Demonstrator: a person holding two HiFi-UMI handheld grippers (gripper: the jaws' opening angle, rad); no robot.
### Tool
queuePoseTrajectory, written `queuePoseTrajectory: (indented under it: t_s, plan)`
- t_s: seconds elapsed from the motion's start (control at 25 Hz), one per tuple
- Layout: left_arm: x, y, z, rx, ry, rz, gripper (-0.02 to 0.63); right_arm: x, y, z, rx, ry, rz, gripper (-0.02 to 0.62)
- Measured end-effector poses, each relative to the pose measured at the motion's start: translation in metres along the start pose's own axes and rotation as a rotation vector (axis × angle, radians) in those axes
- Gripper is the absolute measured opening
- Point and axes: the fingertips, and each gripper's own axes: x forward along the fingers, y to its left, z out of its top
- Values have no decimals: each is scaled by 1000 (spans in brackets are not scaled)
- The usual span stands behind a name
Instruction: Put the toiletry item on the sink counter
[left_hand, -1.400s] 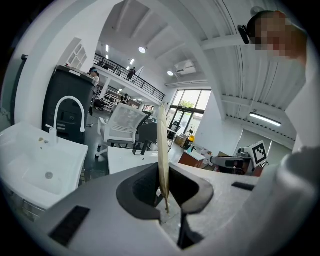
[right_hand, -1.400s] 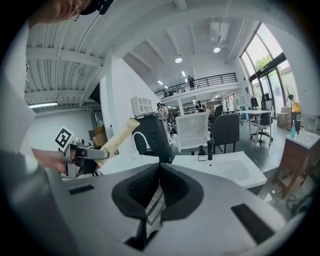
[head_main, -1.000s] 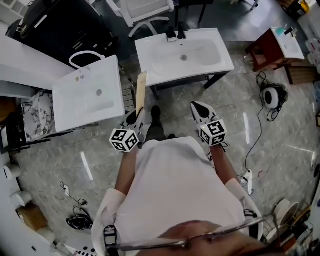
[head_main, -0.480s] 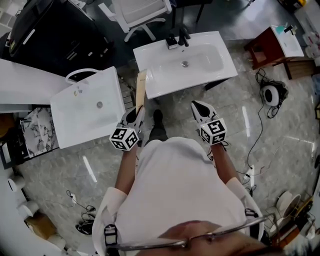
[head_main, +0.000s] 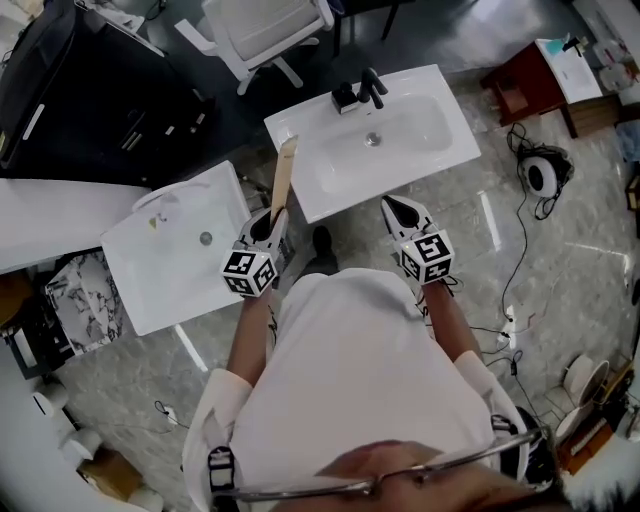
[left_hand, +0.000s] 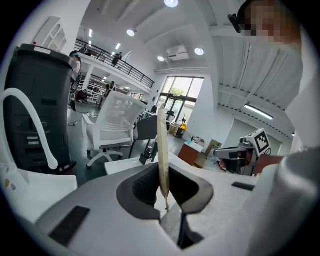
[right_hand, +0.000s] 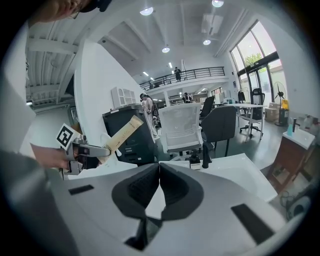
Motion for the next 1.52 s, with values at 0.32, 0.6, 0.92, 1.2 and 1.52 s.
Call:
queuePoseTrajectory:
  t_s: [0.32, 0.6, 0.92, 1.2, 1.52]
  plan:
    - [37, 39, 14, 27, 59, -71, 43, 29, -12, 13, 6, 31, -72, 6]
    - [63, 48, 18, 44, 94, -108, 43, 37, -25, 14, 18, 62, -94, 6]
    - [81, 40, 13, 56, 122, -96, 43, 38, -47, 12, 28, 77, -85, 8]
    - [101, 26, 10, 57, 137, -27, 43, 38, -81, 11, 27, 82, -18, 7]
    - [128, 20, 13, 51, 140, 68, 43, 50, -122, 17, 2, 117, 90, 6]
